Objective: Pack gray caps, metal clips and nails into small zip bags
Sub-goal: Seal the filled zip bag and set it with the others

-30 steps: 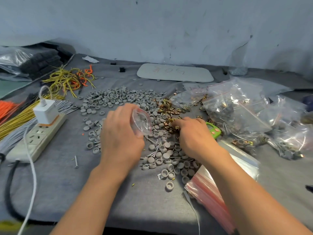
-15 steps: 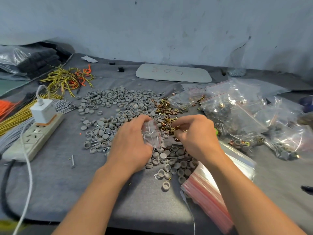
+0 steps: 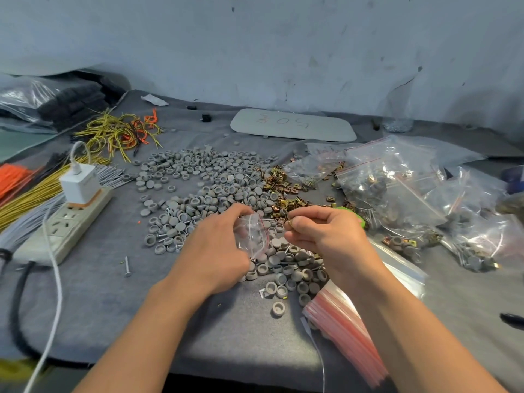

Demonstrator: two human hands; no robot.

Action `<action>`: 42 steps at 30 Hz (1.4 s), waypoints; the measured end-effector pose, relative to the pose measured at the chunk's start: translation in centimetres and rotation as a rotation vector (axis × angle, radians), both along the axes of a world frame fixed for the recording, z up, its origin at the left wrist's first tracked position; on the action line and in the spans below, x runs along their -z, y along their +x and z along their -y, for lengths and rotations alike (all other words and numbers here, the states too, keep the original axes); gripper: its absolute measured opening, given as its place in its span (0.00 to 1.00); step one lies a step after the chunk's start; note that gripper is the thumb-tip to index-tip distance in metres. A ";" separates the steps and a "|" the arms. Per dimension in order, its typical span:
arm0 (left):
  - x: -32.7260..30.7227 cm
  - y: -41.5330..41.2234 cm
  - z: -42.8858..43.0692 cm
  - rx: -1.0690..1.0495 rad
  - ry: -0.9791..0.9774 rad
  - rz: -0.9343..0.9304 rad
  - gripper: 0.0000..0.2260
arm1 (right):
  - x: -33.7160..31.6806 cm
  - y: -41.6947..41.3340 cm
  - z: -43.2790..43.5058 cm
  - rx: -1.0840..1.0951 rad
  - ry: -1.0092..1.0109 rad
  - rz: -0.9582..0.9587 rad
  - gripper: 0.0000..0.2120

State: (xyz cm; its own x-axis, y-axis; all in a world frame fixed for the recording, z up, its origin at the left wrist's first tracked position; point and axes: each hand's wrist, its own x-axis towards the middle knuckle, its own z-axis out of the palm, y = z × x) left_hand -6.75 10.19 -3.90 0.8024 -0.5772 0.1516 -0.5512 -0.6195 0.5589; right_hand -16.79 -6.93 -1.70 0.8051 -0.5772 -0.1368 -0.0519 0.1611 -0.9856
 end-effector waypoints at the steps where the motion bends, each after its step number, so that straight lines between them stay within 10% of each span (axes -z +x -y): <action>1: 0.0 -0.1 0.0 0.004 -0.004 -0.001 0.31 | -0.1 0.0 -0.1 0.015 0.018 0.013 0.04; 16: -1.2 -1.5 -0.3 0.198 0.046 0.110 0.46 | -0.3 -0.2 -0.3 -0.153 0.205 -0.031 0.09; 25: -1.7 -2.2 1.1 0.202 -0.374 0.055 0.17 | -0.6 -0.9 -0.5 -0.204 -0.056 0.012 0.05; 42: -2.0 -2.8 1.1 0.024 -0.549 -0.029 0.10 | -1.4 -1.4 -0.4 -0.320 0.042 0.037 0.11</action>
State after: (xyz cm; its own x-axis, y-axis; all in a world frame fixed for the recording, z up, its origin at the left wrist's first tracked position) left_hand -9.51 9.12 -1.95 0.7984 -0.4376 0.4136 -0.5410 -0.2200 0.8117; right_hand -18.19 -6.53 -0.33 0.9497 -0.2884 -0.1222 -0.0706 0.1832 -0.9805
